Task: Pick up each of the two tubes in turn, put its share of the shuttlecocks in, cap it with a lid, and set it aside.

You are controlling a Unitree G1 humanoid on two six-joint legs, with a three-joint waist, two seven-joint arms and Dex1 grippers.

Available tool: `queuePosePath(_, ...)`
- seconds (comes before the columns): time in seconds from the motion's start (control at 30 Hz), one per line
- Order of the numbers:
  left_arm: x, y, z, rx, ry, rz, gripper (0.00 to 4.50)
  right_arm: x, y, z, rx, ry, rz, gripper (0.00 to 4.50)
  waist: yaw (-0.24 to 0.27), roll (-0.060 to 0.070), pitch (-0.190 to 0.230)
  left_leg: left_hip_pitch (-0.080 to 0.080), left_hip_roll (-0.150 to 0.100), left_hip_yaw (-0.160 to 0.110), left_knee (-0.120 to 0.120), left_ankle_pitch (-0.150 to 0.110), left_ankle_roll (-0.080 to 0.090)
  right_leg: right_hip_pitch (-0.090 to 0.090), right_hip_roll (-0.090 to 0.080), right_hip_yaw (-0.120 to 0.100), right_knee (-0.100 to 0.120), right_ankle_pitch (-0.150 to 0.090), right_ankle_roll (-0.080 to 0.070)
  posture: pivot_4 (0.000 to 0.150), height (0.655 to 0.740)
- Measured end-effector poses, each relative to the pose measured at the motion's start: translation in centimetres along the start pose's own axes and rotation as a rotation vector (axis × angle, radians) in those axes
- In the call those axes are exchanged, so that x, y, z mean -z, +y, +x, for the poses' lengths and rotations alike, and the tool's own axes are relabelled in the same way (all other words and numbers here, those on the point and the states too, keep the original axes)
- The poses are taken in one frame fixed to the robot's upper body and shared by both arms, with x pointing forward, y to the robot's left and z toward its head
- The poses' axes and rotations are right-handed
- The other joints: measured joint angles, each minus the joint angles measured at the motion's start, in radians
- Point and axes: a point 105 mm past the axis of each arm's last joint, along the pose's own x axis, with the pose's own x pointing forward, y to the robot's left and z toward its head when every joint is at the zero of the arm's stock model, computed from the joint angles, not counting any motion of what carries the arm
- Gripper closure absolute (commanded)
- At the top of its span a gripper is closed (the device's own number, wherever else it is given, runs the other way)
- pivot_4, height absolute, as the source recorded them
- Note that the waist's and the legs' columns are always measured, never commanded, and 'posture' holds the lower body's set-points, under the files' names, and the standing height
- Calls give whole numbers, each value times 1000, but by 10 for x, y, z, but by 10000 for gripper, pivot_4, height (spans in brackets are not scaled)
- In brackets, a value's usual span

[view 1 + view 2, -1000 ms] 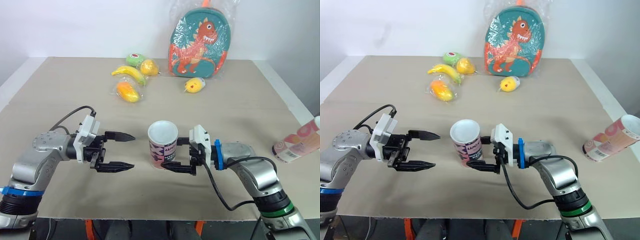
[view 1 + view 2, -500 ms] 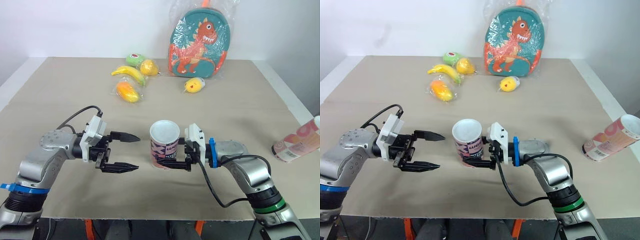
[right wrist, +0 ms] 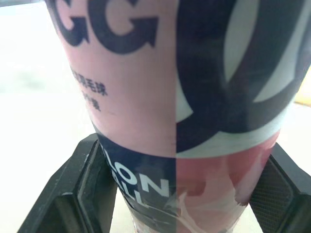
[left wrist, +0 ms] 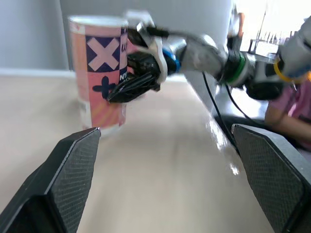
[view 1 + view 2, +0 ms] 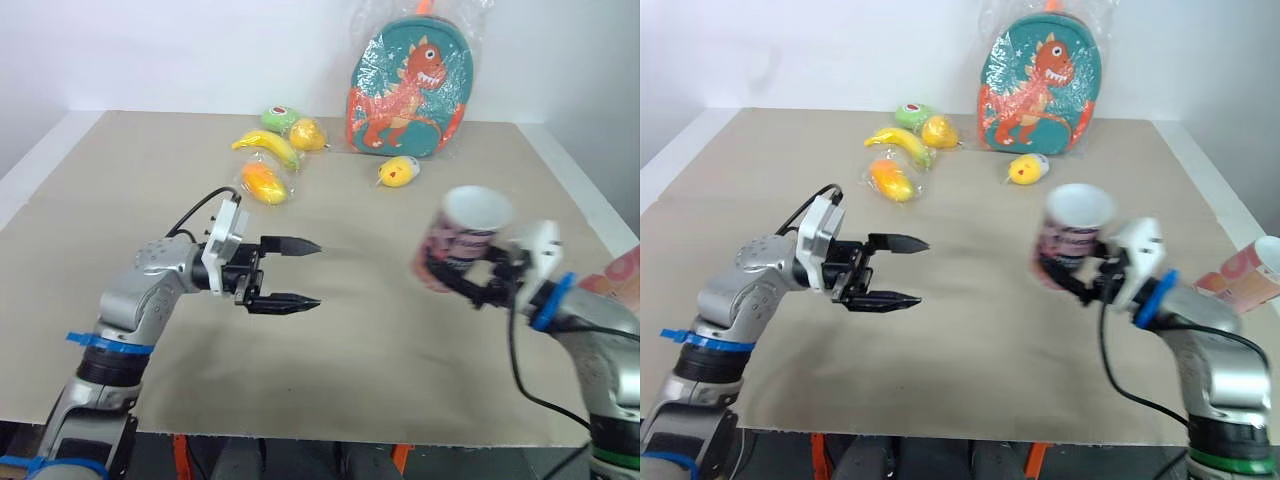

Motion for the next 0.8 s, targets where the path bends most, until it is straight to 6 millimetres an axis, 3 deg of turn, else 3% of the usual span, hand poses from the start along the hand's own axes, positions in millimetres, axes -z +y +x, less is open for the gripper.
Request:
queuePosePath(0.13, 1, 5, 6, 14, -17, -16, 0, 16, -58, -35, 370, -17, 68, 8023, -7, 0, 0, 1, 0, 0, 0, 0, 0, 0, 0, 1, 0, 1, 0, 1500, 7347)
queuePosePath(0.2, 5, 8, 6, 16, 1, -29, 0, 28, -67, -46, 456, 6, 83, 8023, -12, 2, -1, 1, 0, 0, 0, 0, 0, 0, 1, 1, 0, 1, 0, 1500, 7347)
queuePosePath(0.47, 8, 13, 17, 34, 8, -24, 0, 39, -69, -45, 487, 5, 130, 8023, -21, 7, 0, 1, 0, 2, 0, 0, 0, 0, 0, 3, 0, 1, 2, 1500, 7347)
queuePosePath(0.8, 11, 12, 16, 31, 9, -33, 0, 41, -55, -21, 386, 9, 147, 8023, -21, 8, 0, 1, 0, 3, 0, 0, 0, 0, 0, 3, 0, 1, 2, 1500, 7347)
